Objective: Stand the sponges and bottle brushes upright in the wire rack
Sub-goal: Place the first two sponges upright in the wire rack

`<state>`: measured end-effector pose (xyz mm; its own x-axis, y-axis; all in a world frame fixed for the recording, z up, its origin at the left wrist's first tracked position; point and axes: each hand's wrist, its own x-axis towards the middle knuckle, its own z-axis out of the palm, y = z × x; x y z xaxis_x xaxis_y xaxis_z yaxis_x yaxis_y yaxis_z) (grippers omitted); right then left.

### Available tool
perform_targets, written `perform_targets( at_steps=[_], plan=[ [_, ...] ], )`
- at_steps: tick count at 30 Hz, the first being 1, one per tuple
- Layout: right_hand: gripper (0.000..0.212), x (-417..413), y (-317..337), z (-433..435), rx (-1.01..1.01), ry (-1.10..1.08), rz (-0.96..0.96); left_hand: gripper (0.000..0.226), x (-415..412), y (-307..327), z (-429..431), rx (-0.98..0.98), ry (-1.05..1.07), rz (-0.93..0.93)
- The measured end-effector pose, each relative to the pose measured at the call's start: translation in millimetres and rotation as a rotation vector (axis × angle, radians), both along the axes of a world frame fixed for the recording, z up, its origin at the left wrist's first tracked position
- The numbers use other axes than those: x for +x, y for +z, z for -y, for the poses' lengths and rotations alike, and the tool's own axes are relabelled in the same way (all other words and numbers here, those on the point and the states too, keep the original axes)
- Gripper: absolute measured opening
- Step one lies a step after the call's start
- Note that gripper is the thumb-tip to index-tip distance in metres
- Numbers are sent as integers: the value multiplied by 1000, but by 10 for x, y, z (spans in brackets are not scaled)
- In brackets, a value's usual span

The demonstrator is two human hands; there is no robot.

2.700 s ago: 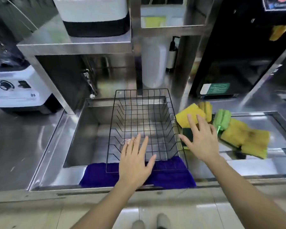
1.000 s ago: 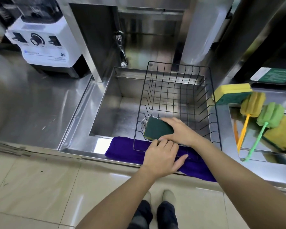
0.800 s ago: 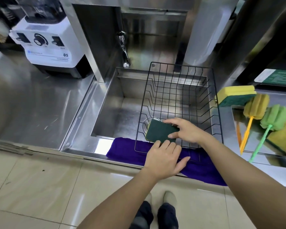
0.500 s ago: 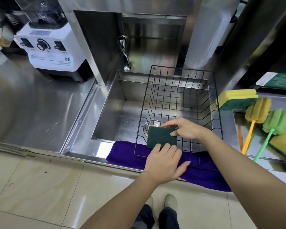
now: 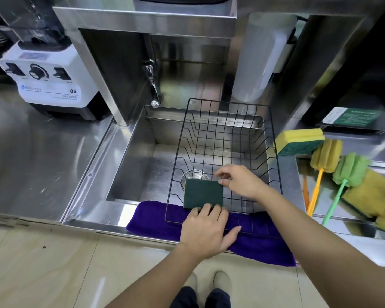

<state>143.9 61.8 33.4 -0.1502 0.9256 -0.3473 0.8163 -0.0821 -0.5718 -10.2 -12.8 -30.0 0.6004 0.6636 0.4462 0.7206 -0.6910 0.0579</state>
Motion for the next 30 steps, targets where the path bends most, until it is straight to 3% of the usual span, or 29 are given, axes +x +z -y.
perform_targets(
  at_steps=[4, 7, 10, 14, 17, 21, 24, 27, 30],
  plan=[
    [28, 282, 172, -74, 326, -228, 64, 57, 3, -15, -11, 17, -10, 9],
    [41, 579, 351, -172, 509, -375, 249, 57, 5, -20, -12, 25, -24, 10],
    [60, 892, 465, -227, 416, -420, 469, 57, 8, -19, -10, 32, -29, -1],
    [83, 1256, 370, -201, 175, -268, 675, 55, 4, -13, -15, 37, -31, -6],
    [67, 1348, 278, -159, 122, -234, 766, 55, 11, -11, -16, 44, -26, -7],
    [45, 1372, 422, -172, 279, -206, 943, 57, 6, -12, -5, 43, -32, 2],
    [43, 1344, 778, -233, 470, -464, 702, 57, 6, -14, -13, 51, -35, 5],
    [53, 1155, 1117, -303, 622, -720, 201, 56, 12, -22, -20, 62, -33, 5],
    [59, 871, 1160, -443, 600, -763, -282, 56, 17, -31, -13, 64, -31, 8]
  ],
)
